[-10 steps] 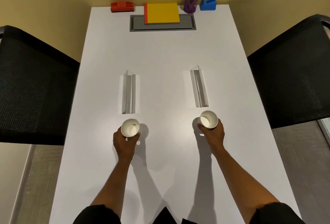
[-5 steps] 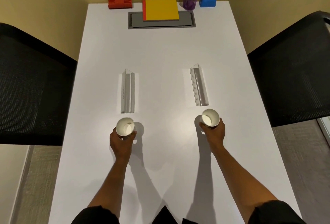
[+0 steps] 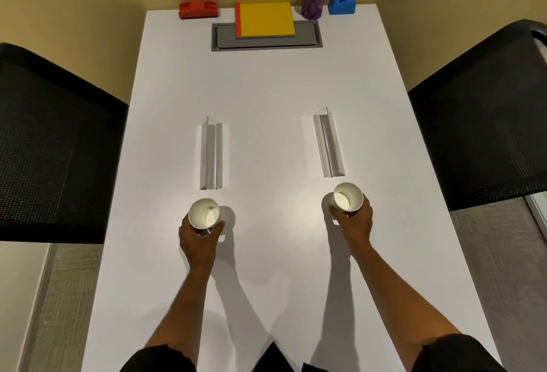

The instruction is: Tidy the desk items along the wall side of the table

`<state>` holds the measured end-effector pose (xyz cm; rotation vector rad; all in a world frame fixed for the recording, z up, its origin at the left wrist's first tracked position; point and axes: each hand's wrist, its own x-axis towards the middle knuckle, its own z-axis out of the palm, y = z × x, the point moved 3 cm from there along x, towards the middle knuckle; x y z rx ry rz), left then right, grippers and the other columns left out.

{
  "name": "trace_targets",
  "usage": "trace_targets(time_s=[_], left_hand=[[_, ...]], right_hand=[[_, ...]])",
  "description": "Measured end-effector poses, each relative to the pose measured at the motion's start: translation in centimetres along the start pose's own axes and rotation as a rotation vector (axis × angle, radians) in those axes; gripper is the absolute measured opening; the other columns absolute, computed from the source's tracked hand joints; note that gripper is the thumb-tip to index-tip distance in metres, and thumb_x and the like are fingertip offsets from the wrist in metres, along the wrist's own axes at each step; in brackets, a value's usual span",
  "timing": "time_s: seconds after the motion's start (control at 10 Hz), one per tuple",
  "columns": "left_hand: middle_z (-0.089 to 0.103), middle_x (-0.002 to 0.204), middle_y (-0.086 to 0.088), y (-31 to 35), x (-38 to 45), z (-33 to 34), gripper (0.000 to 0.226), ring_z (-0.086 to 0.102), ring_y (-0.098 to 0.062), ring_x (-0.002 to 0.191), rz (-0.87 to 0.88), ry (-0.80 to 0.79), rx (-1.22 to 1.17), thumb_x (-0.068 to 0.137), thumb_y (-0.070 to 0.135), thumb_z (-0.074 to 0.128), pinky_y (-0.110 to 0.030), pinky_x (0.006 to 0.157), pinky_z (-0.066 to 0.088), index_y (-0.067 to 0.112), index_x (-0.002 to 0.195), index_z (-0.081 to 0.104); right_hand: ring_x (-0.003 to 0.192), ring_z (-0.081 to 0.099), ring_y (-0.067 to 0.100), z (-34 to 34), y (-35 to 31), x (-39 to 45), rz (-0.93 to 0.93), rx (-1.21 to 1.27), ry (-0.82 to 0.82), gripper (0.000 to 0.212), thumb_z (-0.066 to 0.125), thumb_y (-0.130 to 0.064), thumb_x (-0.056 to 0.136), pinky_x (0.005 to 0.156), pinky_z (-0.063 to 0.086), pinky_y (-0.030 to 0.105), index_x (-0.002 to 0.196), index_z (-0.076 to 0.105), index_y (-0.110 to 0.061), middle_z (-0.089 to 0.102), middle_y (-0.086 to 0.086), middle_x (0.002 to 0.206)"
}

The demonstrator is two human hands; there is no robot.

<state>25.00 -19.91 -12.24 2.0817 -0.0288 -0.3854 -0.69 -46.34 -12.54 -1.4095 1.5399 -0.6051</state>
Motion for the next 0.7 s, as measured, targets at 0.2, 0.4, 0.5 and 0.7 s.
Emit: trace_targets(time_s=[0.2,0.4,0.5,0.7], left_hand=[[0.066,0.093,-0.013,-0.4,0.3,0.2,0.056,0.062,-0.033,0.083,-0.024,-0.012,0.012,0.061,0.019,0.090,-0.052,0.081,0.054,0.013,0.108,0.060],[0.063,0.114,-0.012,-0.5,-0.2,0.4,0.078,0.062,-0.030,0.099,-0.036,-0.006,0.023,0.060,0.017,0.091,-0.047,0.089,0.052,0.010,0.127,0.053],[0.058,0.115,-0.019,-0.3,-0.9,0.3,0.092,0.059,-0.033,0.102,-0.084,-0.007,0.050,0.061,0.016,0.091,-0.050,0.092,0.050,0.006,0.138,0.042],[0.053,0.117,-0.020,-0.7,-2.3,0.1,0.104,0.051,-0.037,0.113,-0.116,-0.026,0.096,0.062,0.017,0.091,-0.054,0.099,0.043,0.005,0.145,0.030]], right_hand=[[0.090,0.065,0.023,-0.2,-0.1,-0.2,-0.005,-0.012,0.000,0.067,0.091,-0.014,0.063,0.075,0.049,0.028,0.122,0.059,-0.012,0.065,0.010,0.113],[0.092,0.062,0.025,-0.2,0.5,-0.5,0.032,-0.044,-0.025,0.075,0.090,-0.015,0.064,0.086,0.054,0.041,0.129,0.053,-0.014,0.058,0.012,0.120],[0.086,0.058,0.022,-0.3,0.6,-0.8,0.040,-0.074,-0.031,0.078,0.090,-0.018,0.065,0.084,0.052,0.040,0.131,0.051,-0.014,0.057,0.015,0.118],[0.095,0.054,0.027,-0.6,1.1,-2.0,0.058,-0.096,-0.017,0.091,0.090,-0.019,0.066,0.092,0.050,0.042,0.142,0.039,-0.013,0.050,0.011,0.121]])
